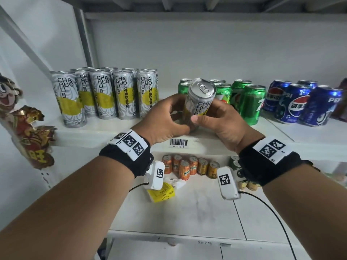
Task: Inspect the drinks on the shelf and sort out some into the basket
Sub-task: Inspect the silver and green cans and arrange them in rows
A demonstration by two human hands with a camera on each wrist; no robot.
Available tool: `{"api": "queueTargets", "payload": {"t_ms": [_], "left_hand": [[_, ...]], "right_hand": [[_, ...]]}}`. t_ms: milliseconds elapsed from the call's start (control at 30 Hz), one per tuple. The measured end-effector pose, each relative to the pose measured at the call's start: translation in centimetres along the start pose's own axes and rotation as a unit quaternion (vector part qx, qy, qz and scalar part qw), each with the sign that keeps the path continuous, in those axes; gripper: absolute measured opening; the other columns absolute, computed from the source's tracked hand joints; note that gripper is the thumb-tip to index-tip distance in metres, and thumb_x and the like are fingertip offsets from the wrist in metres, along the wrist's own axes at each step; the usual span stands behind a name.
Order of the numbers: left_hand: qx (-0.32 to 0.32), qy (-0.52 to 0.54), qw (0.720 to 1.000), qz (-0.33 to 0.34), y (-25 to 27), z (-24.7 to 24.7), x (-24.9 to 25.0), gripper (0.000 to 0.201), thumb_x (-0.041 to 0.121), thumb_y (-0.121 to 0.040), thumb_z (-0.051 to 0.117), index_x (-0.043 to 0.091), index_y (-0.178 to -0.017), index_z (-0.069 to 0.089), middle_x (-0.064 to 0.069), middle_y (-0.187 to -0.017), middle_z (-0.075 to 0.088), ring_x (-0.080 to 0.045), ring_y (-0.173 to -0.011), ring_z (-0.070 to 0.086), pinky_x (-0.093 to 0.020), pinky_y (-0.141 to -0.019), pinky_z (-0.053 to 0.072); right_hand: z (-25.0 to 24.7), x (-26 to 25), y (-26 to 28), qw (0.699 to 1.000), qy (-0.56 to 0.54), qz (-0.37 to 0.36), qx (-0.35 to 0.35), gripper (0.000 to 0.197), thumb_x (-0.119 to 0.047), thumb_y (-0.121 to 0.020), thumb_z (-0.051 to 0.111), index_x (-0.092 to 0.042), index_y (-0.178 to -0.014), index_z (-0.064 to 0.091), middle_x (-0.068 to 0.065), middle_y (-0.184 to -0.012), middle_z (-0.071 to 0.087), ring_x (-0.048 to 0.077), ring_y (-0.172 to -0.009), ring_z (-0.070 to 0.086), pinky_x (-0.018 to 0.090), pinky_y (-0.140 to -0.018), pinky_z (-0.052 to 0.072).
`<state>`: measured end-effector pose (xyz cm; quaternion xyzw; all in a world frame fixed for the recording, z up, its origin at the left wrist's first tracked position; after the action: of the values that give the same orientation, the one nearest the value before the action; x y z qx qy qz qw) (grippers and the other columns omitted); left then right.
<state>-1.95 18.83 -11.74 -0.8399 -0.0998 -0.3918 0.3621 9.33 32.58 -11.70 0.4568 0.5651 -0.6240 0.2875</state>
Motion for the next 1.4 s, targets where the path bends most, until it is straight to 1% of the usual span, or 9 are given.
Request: {"api": "queueTargets", "payload": {"t_ms": [100, 267, 467, 633, 800, 900, 1067, 1200, 1400], "left_hand": [[0.009, -0.003, 1.000, 0.014, 0.0, -0.1, -0.1, 0.071, 0.025, -0.065, 0.098, 0.041, -0.124, 0.062, 0.013, -0.127, 0.074, -0.008, -0.123, 0.070, -0.036, -0.109, 0.058], [0.002, 0.005, 1.000, 0.022, 0.1, 0.1, 0.1, 0.079, 0.026, -0.066, 0.105, 0.028, -0.134, 0.065, 0.009, -0.129, 0.075, -0.006, -0.122, 0.071, -0.025, -0.103, 0.058], [0.001, 0.058, 0.998, 0.000, 0.5, -0.2, 0.8, 0.052, 0.039, -0.068, 0.100, 0.046, -0.110, 0.071, 0.011, -0.116, 0.079, -0.011, -0.111, 0.075, -0.036, -0.102, 0.061], [-0.013, 0.079, 0.997, -0.016, 0.7, 0.1, 0.6, 0.055, 0.040, -0.076, 0.094, 0.037, -0.125, 0.069, 0.007, -0.124, 0.078, -0.016, -0.120, 0.073, -0.043, -0.108, 0.057], [-0.030, 0.001, 0.999, -0.021, 0.5, 0.6, 0.4, 0.081, 0.054, -0.067, 0.100, 0.037, -0.137, 0.063, 0.012, -0.129, 0.076, -0.012, -0.121, 0.073, -0.048, -0.105, 0.061], [-0.003, -0.023, 1.000, -0.014, 0.2, 0.2, 0.1, 0.089, 0.048, -0.063, 0.103, 0.031, -0.139, 0.059, 0.011, -0.131, 0.072, -0.008, -0.122, 0.070, -0.043, -0.108, 0.059], [-0.005, 0.038, 0.999, -0.024, 0.3, 0.1, 0.0, 0.067, 0.042, -0.067, 0.102, 0.032, -0.124, 0.068, 0.007, -0.123, 0.078, -0.015, -0.115, 0.075, -0.045, -0.102, 0.063], [-0.027, 0.078, 0.996, -0.038, 0.4, 0.4, 0.1, 0.047, 0.040, -0.076, 0.095, 0.040, -0.118, 0.075, 0.004, -0.120, 0.080, -0.020, -0.113, 0.077, -0.043, -0.095, 0.065], [-0.050, 0.106, 0.992, -0.053, 0.3, 0.6, -0.2, 0.061, 0.036, -0.077, 0.093, 0.023, -0.133, 0.071, -0.003, -0.122, 0.081, -0.025, -0.115, 0.077, -0.044, -0.100, 0.063]], "right_hand": [[0.0, -0.2, 0.2, 1.000, 0.012, -0.011, 0.004, 0.055, -0.007, -0.079, 0.087, -0.001, -0.129, 0.065, 0.013, -0.123, 0.076, 0.030, -0.117, 0.072, 0.042, -0.100, 0.059], [0.0, -0.2, 0.7, 0.998, 0.054, -0.021, -0.003, 0.062, -0.011, -0.074, 0.093, -0.005, -0.130, 0.065, 0.009, -0.124, 0.076, 0.025, -0.118, 0.071, 0.039, -0.103, 0.057], [0.0, 0.0, 0.4, 1.000, -0.009, -0.005, 0.025, 0.036, -0.023, -0.080, 0.087, -0.015, -0.114, 0.075, 0.007, -0.114, 0.079, 0.023, -0.105, 0.076, 0.028, -0.086, 0.060], [-0.3, 0.6, 0.0, 0.998, -0.056, 0.006, 0.011, 0.028, -0.006, -0.083, 0.074, -0.014, -0.110, 0.076, 0.014, -0.116, 0.077, 0.033, -0.108, 0.072, 0.048, -0.104, 0.056], [-0.3, 0.6, 0.1, 0.999, -0.035, 0.012, 0.019, 0.044, -0.014, -0.085, 0.085, -0.010, -0.125, 0.069, 0.012, -0.119, 0.077, 0.030, -0.109, 0.075, 0.040, -0.089, 0.062], [0.0, 0.7, 0.1, 0.999, 0.004, 0.033, 0.010, 0.052, -0.025, -0.084, 0.087, -0.008, -0.130, 0.067, 0.010, -0.122, 0.077, 0.029, -0.114, 0.074, 0.047, -0.097, 0.061], [-0.2, 0.5, 0.3, 0.999, -0.003, 0.023, 0.024, 0.047, -0.025, -0.086, 0.086, -0.005, -0.124, 0.067, 0.009, -0.117, 0.078, 0.026, -0.109, 0.075, 0.038, -0.090, 0.062], [-0.6, 0.5, 0.3, 0.998, -0.031, 0.017, 0.050, 0.015, -0.012, -0.085, 0.068, -0.018, -0.097, 0.075, 0.008, -0.097, 0.073, 0.031, -0.095, 0.065, 0.058, -0.101, 0.052], [0.0, -0.2, 0.6, 0.999, 0.033, -0.004, 0.037, 0.036, -0.034, -0.090, 0.079, -0.018, -0.122, 0.073, 0.004, -0.121, 0.077, 0.022, -0.109, 0.072, 0.037, -0.092, 0.056]]}}
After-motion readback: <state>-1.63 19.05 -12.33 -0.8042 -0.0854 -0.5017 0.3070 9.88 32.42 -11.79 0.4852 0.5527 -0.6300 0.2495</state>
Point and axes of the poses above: each hand's wrist, its own y-axis away from the middle knuckle, its own z-axis out of the palm, x = y × z, the point moved 6 cm from there along -y, towards the middle knuckle
